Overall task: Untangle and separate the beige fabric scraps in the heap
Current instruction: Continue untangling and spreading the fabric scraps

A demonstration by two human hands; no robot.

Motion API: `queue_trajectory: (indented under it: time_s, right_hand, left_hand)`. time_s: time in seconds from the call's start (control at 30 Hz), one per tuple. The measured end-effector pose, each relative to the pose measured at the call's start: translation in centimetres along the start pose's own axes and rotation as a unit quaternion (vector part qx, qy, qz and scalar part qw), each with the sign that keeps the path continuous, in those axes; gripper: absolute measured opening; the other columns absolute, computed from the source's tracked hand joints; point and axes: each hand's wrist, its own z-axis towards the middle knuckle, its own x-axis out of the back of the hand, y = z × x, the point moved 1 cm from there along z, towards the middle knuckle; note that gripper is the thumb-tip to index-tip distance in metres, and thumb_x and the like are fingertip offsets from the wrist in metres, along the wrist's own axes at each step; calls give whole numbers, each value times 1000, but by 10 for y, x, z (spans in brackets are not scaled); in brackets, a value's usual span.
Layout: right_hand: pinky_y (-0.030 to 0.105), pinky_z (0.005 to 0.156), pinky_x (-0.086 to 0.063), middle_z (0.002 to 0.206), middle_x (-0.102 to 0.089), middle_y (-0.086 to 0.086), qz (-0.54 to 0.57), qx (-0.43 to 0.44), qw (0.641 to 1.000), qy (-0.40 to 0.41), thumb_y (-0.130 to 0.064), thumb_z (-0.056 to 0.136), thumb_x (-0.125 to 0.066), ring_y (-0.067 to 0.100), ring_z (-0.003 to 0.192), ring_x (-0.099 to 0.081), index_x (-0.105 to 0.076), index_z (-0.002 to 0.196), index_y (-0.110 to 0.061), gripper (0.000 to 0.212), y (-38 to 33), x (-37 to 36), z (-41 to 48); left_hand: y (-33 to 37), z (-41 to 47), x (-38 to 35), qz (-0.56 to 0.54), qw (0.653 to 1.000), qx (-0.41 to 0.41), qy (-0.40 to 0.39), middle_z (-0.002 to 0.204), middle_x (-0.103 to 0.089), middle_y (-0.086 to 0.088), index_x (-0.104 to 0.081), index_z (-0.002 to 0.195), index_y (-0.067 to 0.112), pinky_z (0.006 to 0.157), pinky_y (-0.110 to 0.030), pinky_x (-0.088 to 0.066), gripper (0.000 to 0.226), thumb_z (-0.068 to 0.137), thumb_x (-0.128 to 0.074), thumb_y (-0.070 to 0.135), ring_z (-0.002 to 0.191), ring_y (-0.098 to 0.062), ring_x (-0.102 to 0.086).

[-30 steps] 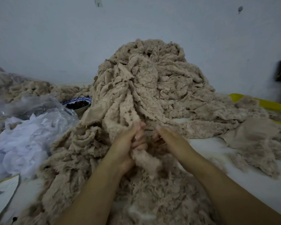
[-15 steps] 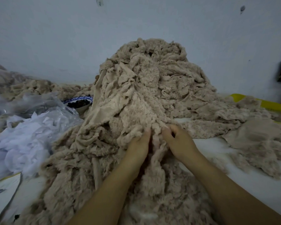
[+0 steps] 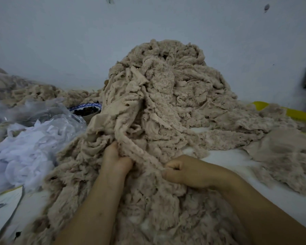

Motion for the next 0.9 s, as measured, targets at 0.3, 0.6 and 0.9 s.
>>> queue_trajectory:
  time_s: [0.3, 0.6, 0.9]
  right_hand:
    - [47, 76, -45, 81, -47, 19, 303, -97, 853, 414, -29, 91, -58, 25, 81, -47, -54, 87, -8, 23, 36, 40, -7]
    - [23, 43, -40, 59, -53, 1, 342, 9, 869, 358, -22, 98, -58, 11, 45, -46, -60, 71, -29, 27, 10, 23, 4]
    - [20, 55, -40, 60, -52, -5, 165, 36, 909, 382, -51, 92, -58, 6, 57, -49, -58, 73, -24, 33, 3, 15, 4]
  left_hand:
    - [7, 1, 9, -151, 982, -74, -84, 73, -67, -6, -59, 100, 1, 37, -14, -29, 49, 107, -34, 43, 43, -6, -52]
    - [-48, -30, -15, 507, 830, -172, -156, 99, -75, 9, -75, 89, 37, 65, -13, -51, 39, 70, -65, 70, 87, -2, -70]
    - [-55, -23, -11, 618, 709, -315, -124, 77, -70, 5, -67, 87, 31, 60, -22, -50, 17, 98, -57, 23, 68, -7, -64]
